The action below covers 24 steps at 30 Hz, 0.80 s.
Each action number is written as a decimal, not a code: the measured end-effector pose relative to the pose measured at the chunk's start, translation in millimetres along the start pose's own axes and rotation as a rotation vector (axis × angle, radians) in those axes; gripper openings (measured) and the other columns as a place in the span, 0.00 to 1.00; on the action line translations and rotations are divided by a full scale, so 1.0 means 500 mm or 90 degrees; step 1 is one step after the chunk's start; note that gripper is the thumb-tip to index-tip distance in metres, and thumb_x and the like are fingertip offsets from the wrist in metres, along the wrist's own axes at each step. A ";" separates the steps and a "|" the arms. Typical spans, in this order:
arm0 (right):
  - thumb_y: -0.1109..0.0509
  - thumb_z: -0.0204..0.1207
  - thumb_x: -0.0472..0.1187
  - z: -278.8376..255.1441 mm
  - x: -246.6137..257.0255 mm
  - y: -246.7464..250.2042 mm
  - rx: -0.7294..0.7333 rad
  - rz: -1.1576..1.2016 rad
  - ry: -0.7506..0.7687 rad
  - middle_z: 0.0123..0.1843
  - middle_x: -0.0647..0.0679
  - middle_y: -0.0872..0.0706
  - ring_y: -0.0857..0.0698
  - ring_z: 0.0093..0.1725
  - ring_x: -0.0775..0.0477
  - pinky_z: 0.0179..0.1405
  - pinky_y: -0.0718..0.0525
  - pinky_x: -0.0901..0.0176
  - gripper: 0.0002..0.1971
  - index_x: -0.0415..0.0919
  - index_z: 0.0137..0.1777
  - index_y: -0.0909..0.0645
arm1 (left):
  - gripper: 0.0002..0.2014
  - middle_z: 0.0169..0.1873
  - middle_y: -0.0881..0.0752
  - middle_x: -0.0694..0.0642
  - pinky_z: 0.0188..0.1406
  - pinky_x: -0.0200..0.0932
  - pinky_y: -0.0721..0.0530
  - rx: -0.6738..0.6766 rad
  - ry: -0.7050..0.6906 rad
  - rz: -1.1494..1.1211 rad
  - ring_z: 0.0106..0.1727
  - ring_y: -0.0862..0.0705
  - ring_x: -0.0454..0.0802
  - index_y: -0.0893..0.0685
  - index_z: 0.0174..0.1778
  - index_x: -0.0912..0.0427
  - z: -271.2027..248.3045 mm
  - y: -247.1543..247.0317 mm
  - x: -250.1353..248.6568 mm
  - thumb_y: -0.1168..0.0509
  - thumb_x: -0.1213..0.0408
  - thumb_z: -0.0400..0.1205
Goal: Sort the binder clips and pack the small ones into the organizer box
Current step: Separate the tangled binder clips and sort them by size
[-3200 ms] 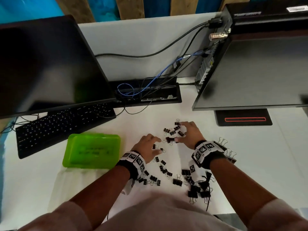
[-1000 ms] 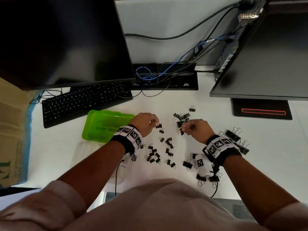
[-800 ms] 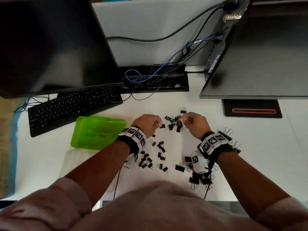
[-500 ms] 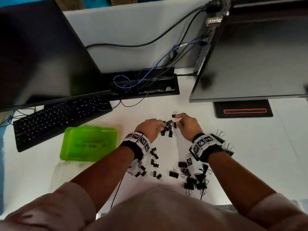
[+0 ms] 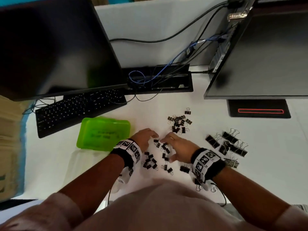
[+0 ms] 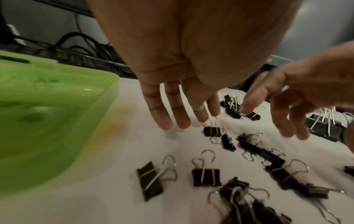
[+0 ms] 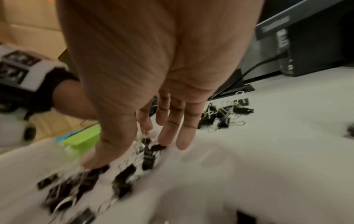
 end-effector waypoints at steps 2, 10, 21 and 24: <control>0.18 0.60 0.42 0.004 0.006 -0.039 0.056 -0.050 -0.001 0.78 0.54 0.43 0.25 0.68 0.45 0.58 0.18 0.44 0.49 0.56 0.78 0.44 | 0.32 0.59 0.21 0.55 0.46 0.29 0.31 -0.022 -0.010 -0.026 0.48 0.26 0.46 0.21 0.65 0.55 -0.020 0.001 0.021 0.46 0.87 0.69; 0.19 0.63 0.37 0.016 0.029 -0.112 0.082 -0.144 0.029 0.82 0.49 0.46 0.34 0.76 0.41 0.66 0.22 0.41 0.52 0.53 0.80 0.49 | 0.37 0.71 0.31 0.56 0.72 0.42 0.30 -0.032 0.051 0.028 0.72 0.31 0.54 0.34 0.75 0.53 -0.108 -0.036 0.072 0.27 0.71 0.72; 0.36 0.74 0.23 0.026 0.007 0.029 -0.176 0.006 -0.033 0.69 0.46 0.28 0.20 0.54 0.51 0.57 0.24 0.62 0.28 0.45 0.72 0.29 | 0.41 0.73 0.34 0.56 0.72 0.46 0.29 -0.101 0.065 -0.024 0.73 0.32 0.54 0.40 0.78 0.54 -0.155 -0.088 0.074 0.32 0.80 0.72; 0.32 0.73 0.26 0.032 -0.012 -0.005 -0.067 -0.049 -0.089 0.69 0.45 0.30 0.20 0.60 0.45 0.62 0.23 0.56 0.30 0.42 0.74 0.33 | 0.44 0.73 0.35 0.52 0.71 0.49 0.26 -0.118 0.052 -0.021 0.74 0.34 0.52 0.42 0.79 0.50 -0.167 -0.084 0.071 0.29 0.78 0.71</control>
Point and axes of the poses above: each hand's wrist, its own z-axis towards the middle knuckle, its own y-axis out of the back of the hand, x = y × z, the point moved 8 cm from there along z, towards the middle knuckle
